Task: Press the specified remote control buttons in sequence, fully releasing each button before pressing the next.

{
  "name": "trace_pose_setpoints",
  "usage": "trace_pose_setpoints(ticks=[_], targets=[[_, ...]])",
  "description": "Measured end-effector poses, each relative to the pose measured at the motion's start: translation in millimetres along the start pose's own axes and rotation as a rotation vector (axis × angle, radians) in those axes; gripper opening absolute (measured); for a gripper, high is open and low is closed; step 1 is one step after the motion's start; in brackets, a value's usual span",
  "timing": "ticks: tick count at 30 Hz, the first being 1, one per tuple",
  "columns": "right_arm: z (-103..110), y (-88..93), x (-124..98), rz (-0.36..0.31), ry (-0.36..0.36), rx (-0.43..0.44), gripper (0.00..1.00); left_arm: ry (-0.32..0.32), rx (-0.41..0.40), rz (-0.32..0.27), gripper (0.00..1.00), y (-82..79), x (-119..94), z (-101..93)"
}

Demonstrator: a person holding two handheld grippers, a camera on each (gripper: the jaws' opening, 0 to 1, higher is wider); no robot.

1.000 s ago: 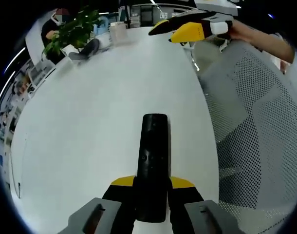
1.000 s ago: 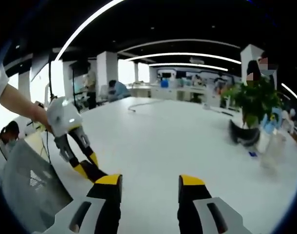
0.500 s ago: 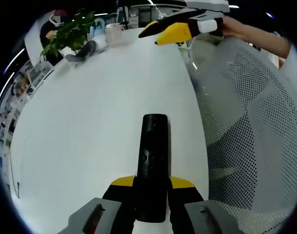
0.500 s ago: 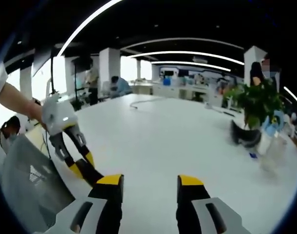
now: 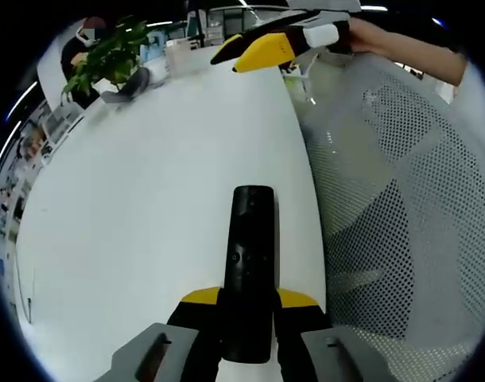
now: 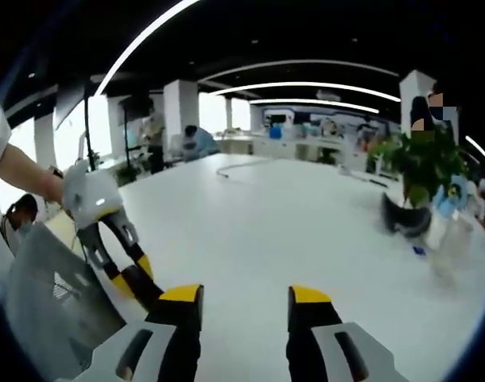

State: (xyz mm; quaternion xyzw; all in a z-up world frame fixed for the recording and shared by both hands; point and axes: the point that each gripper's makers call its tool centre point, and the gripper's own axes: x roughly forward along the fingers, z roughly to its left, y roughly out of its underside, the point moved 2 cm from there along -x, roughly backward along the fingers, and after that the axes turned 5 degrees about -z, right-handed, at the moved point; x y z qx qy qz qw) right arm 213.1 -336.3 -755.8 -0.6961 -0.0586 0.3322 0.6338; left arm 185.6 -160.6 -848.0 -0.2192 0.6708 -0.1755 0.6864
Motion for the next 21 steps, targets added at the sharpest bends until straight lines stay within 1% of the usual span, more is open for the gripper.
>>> trace_pose_setpoints(ticks=[7,11,21], targets=[[1.0,-0.2,0.7,-0.009,-0.021,0.041,0.38,0.002,-0.003,-0.003,0.24,0.4,-0.9,-3.5],[2.9,0.1,1.1,-0.005,-0.029,0.038,0.38,0.014,0.015,-0.003,0.24,1.0,-1.5,-7.8],[3.5,0.1,0.2,-0.006,-0.033,0.047,0.36,0.014,0.016,-0.005,0.24,1.1,-1.7,-10.6]])
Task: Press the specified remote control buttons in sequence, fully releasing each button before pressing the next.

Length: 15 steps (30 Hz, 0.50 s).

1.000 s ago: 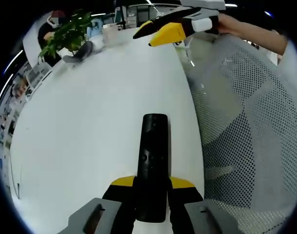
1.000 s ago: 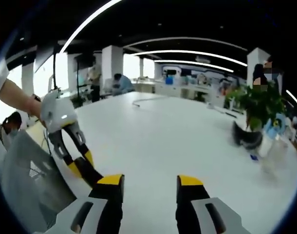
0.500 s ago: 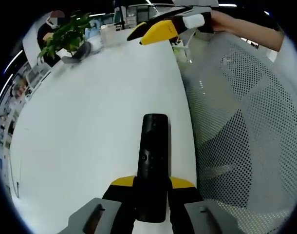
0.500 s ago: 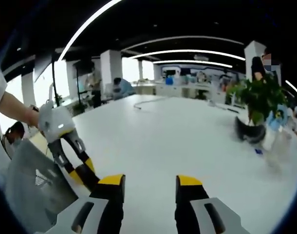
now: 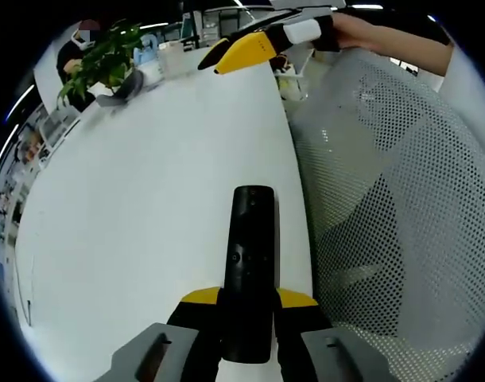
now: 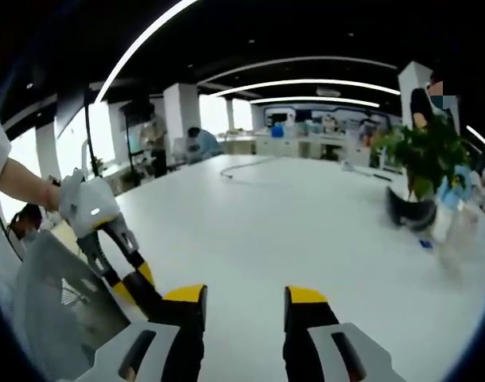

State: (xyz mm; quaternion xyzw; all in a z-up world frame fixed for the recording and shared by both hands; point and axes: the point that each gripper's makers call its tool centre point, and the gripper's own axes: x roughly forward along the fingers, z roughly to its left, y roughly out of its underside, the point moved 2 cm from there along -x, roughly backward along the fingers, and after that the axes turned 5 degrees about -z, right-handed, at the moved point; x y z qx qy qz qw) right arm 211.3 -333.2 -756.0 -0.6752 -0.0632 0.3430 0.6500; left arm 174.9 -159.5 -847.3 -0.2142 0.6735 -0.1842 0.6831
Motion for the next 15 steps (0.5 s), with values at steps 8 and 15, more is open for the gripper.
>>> trace_pose_setpoints(ticks=[8,15], targets=[[3.7,3.0,1.9,0.026,-0.017,-0.020,0.33,0.009,0.007,-0.012,0.24,0.7,0.0,-0.1],[6.6,9.5,4.2,0.068,-0.033,-0.030,0.30,0.008,-0.006,-0.067,0.24,2.3,-1.3,-0.4]])
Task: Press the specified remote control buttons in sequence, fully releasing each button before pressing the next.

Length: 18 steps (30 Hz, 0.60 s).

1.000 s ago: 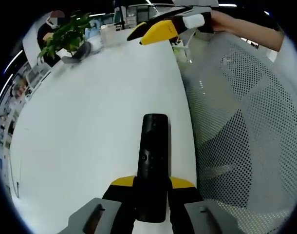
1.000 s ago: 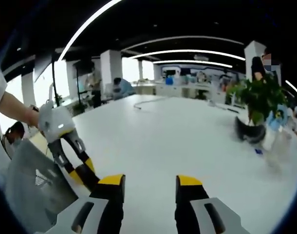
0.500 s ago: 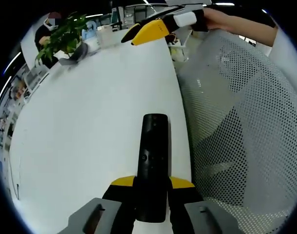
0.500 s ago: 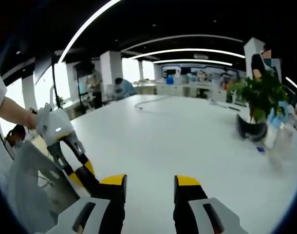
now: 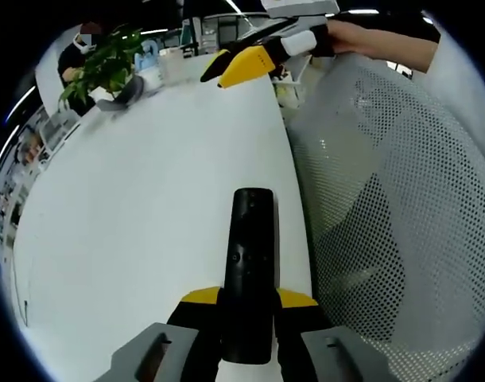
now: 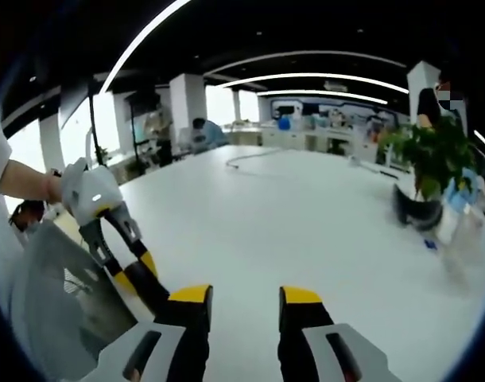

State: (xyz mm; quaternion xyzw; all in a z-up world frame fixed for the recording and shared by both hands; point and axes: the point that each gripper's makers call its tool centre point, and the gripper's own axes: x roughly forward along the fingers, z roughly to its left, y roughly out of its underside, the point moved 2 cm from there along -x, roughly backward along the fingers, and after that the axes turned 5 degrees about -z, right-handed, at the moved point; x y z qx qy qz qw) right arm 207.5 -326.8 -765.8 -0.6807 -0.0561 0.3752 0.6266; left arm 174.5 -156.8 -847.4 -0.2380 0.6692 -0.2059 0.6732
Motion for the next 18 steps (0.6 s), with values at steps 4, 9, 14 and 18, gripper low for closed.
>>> trace_pose_setpoints(ticks=[4,9,14,18], targets=[[4.5,5.9,3.1,0.043,-0.026,-0.008,0.27,0.001,-0.004,-0.037,0.24,0.5,-0.6,0.0],[10.8,11.4,5.5,0.089,-0.055,-0.040,0.22,0.004,0.002,-0.099,0.24,1.3,-1.4,-0.3],[10.4,16.1,6.2,0.123,-0.055,-0.064,0.21,0.017,-0.060,-0.187,0.24,-1.0,-1.7,-4.4],[10.7,17.3,6.1,0.128,-0.058,-0.057,0.18,0.002,-0.049,-0.231,0.24,0.3,-1.2,-5.4]])
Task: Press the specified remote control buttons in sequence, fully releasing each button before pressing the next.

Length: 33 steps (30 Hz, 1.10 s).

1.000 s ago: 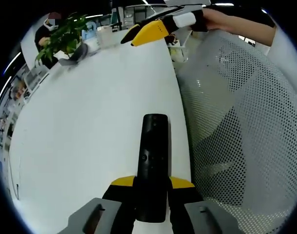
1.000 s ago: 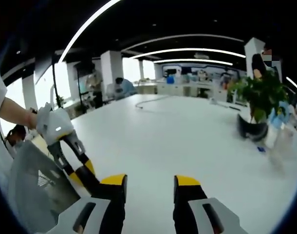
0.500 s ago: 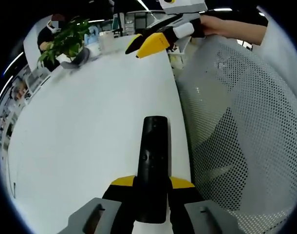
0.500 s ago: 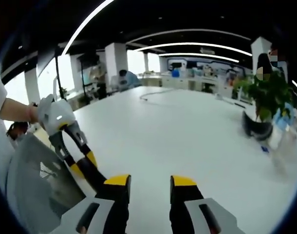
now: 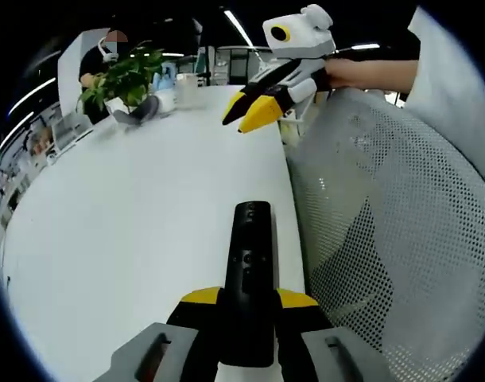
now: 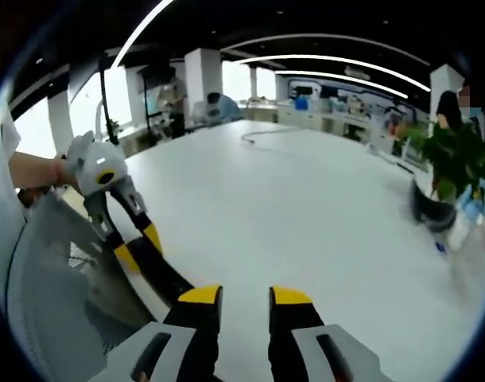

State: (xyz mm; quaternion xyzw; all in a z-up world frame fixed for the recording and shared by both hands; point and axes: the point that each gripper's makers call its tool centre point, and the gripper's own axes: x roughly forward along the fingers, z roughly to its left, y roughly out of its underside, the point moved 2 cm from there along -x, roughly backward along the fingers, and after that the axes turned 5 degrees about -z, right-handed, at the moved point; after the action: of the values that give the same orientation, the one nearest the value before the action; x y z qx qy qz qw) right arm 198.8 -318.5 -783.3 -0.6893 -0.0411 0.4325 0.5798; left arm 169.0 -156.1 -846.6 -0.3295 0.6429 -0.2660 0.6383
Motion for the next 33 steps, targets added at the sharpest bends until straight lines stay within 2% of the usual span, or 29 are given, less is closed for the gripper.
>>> trace_pose_setpoints(ticks=[4,9,13,17,24,33], targets=[[1.7,1.0,0.6,0.009,-0.001,-0.012,0.18,-0.028,0.020,-0.010,0.25,0.6,0.6,-1.9],[4.2,4.3,2.7,0.031,-0.010,-0.031,0.18,-0.068,-0.025,-0.026,0.26,6.1,-5.9,0.4],[5.2,4.9,3.6,0.039,-0.019,-0.042,0.18,-0.076,-0.032,0.002,0.27,11.5,-11.2,1.1],[7.3,7.7,5.2,0.057,-0.038,-0.050,0.18,-0.074,-0.011,0.002,0.25,14.6,-16.9,-2.0],[17.7,14.2,8.6,0.105,-0.087,-0.102,0.17,-0.018,0.015,-0.005,0.24,11.8,-12.9,-8.9],[43.8,20.3,9.6,0.157,-0.224,-0.177,0.05,-0.005,0.032,-0.016,0.24,11.3,-11.5,-11.4]])
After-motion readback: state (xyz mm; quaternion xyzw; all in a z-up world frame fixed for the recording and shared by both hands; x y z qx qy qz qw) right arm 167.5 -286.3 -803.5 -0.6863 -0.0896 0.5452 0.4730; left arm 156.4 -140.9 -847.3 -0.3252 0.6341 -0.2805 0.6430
